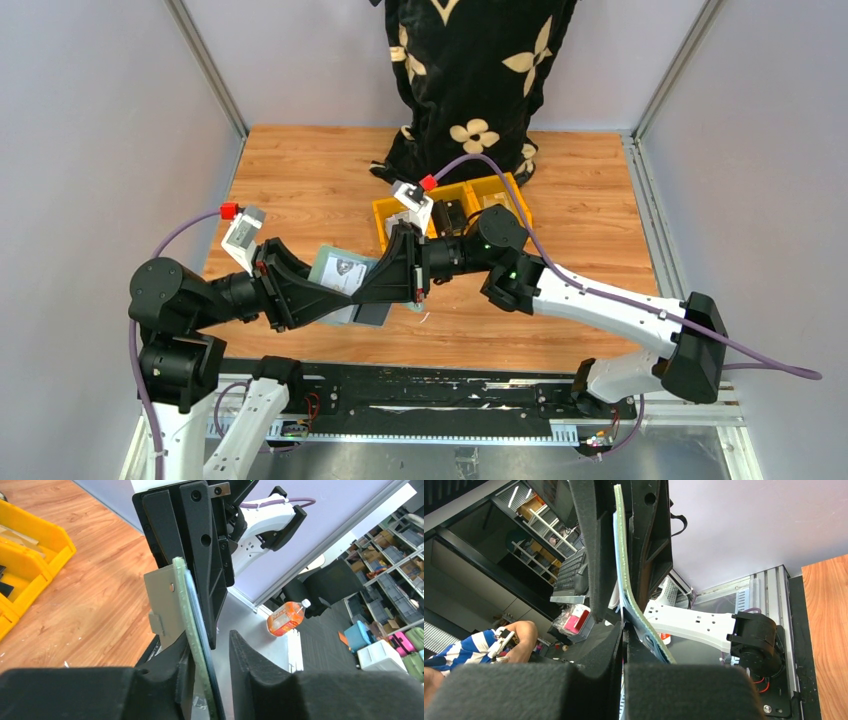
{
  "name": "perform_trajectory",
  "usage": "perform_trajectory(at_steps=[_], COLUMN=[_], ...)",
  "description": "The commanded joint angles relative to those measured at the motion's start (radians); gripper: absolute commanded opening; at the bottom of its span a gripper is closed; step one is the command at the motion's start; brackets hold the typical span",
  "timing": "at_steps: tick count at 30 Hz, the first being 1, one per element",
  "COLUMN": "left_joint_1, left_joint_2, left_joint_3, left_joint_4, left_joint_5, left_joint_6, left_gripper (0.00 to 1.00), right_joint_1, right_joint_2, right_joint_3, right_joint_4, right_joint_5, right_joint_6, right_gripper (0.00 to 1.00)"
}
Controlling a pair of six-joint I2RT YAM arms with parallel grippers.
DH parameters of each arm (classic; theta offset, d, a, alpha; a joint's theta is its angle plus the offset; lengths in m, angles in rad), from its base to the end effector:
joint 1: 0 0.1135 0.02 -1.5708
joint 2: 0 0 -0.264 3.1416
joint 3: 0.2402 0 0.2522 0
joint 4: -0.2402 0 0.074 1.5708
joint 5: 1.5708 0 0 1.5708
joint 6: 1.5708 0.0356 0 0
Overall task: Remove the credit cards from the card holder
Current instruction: Remove the credit card from the card holder.
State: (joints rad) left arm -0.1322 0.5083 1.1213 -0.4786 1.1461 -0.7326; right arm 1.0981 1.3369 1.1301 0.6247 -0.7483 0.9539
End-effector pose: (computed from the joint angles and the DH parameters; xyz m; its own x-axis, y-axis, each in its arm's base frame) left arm 0.0384 -0.0378 0.4439 -0.5362 -0.2067 -0.8184 0.7946 0.2034 -0.5720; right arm 0.1161 0.2802 0.4194 -0.6563 0.0296 -0.7540 -0.6920 -0.4220 0.5857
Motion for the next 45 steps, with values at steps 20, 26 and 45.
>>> perform_trajectory(at_steps=[20, 26, 45], left_joint_1=[-0.003, -0.003, -0.003], left_joint_2=[0.021, 0.018, 0.049], left_joint_3=[0.037, 0.038, 0.104], left_joint_4=[0.018, 0.015, -0.118], left_joint_5=[0.066, 0.057, 0.01], left_joint_6=[-0.042, -0.032, 0.115], left_gripper=[0.03, 0.0, 0.0], right_joint_1=[0.005, 0.006, -0.009], right_joint_2=[-0.13, -0.122, -0.134], right_joint_3=[-0.16, -0.149, -0.178], right_joint_4=[0.049, 0.069, 0.112], right_joint_5=[0.091, 0.089, 0.077], right_joint_6=[-0.045, -0.028, -0.004], right_gripper=[0.0, 0.15, 0.0])
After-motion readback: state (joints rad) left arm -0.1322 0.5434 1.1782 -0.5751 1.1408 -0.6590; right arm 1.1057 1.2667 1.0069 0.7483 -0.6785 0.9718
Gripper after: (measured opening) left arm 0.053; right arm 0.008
